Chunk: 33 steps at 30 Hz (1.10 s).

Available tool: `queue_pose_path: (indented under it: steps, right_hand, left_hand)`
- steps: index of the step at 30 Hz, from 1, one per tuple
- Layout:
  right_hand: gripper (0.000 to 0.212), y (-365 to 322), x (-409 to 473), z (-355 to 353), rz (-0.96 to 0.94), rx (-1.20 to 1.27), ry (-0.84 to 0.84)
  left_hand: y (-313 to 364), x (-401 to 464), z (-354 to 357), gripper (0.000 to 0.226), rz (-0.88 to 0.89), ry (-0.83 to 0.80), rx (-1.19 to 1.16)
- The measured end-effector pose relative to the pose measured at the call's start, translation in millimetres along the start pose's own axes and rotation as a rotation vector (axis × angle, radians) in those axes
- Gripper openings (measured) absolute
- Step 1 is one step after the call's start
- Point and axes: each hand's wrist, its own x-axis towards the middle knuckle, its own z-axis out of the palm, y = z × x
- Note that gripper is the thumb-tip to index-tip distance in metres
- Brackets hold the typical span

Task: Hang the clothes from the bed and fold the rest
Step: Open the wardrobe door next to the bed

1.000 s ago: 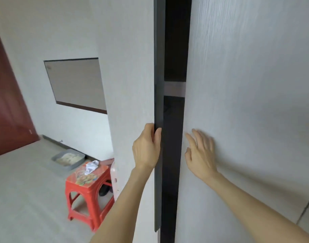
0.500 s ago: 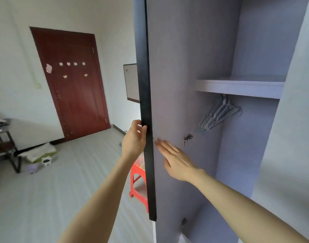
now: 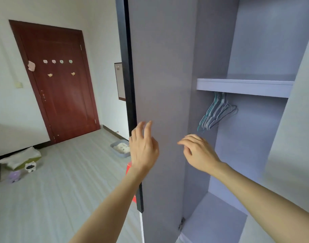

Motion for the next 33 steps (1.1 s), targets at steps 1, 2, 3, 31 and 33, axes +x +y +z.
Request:
queue_pose_path:
  steps: [1, 2, 3, 31, 33]
  right_hand:
    - [0.024, 9, -7, -10, 0.006, -0.046, 0.008]
    - [0.024, 19, -14, -23, 0.025, -0.093, -0.001]
    - [0.025, 28, -19, -35, 0.044, -0.136, -0.013]
    - [0.056, 209, -126, -222, 0.483, -0.725, 0.168]
    - [0.053, 192, -133, -211, 0.484, -0.625, 0.284]
  left_hand:
    - [10, 0, 8, 0.048, 0.039, -0.049, -0.011]
    - [22, 3, 18, 0.046, 0.057, -0.111, -0.032]
    - [33, 6, 28, 0.044, 0.063, -0.175, -0.055]
    - [344, 67, 167, 0.095, 0.087, -0.468, -0.964]
    - [330, 50, 142, 0.076, 0.12, -0.422, -1.062]
